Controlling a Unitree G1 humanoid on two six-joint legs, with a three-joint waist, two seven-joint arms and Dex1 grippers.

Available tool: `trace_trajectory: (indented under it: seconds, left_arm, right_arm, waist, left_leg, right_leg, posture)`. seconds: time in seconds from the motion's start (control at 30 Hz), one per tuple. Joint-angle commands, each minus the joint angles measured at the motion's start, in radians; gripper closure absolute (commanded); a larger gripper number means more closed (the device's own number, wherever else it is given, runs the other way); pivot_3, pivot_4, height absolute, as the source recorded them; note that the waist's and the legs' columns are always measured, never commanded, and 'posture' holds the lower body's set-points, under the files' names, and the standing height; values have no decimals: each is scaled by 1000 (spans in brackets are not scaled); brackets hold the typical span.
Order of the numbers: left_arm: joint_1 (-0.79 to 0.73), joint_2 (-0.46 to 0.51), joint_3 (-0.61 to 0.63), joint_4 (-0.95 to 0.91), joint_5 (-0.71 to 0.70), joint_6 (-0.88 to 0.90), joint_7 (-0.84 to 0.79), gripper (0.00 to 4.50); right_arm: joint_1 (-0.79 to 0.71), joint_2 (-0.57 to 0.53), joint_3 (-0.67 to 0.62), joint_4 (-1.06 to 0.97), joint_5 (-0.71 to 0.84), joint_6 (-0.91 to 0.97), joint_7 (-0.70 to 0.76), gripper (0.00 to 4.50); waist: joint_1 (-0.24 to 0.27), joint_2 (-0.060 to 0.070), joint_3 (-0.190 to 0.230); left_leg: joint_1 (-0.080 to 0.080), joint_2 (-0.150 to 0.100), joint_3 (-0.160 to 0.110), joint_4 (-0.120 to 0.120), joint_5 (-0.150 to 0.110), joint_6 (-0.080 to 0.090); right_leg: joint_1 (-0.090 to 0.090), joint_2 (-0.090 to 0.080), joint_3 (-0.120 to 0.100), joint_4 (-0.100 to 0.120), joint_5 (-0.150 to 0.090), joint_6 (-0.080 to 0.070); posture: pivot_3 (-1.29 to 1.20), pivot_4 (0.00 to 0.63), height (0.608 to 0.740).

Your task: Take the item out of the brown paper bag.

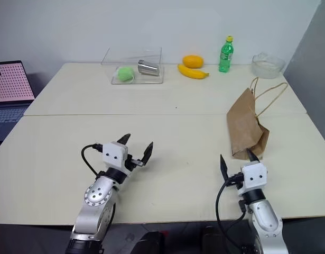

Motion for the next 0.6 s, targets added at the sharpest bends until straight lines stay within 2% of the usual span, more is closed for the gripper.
trace_trajectory:
  seconds: [0.03, 0.43, 0.6]
  left_arm:
    - [-17, 7, 1, -13, -17, -40, -24, 62]
    - [-24, 24, -13, -1, -2, -44, -56, 62]
    - [-39, 61, -6, -57, -30, -13, -104, 62]
  right_arm:
    - [1, 1, -14, -24, 5, -26, -9, 0]
    - [16, -8, -5, -37, -3, -15, -2, 0]
    - [26, -24, 8, -95, -18, -2, 6, 0]
  waist:
    - [0, 0, 0]
    - [0, 0, 0]
    - [0, 0, 0]
  left_leg:
    - [0, 0, 0, 0, 0, 0]
    - [0, 0, 0, 0, 0, 0]
    - [0, 0, 0, 0, 0, 0]
  right_leg:
    - [0, 0, 0, 0, 0, 0]
    - [0, 0, 0, 0, 0, 0]
    - [0, 0, 0, 0, 0, 0]
  posture:
    - [0, 150, 740]
    - [0, 150, 740]
    - [0, 150, 740]
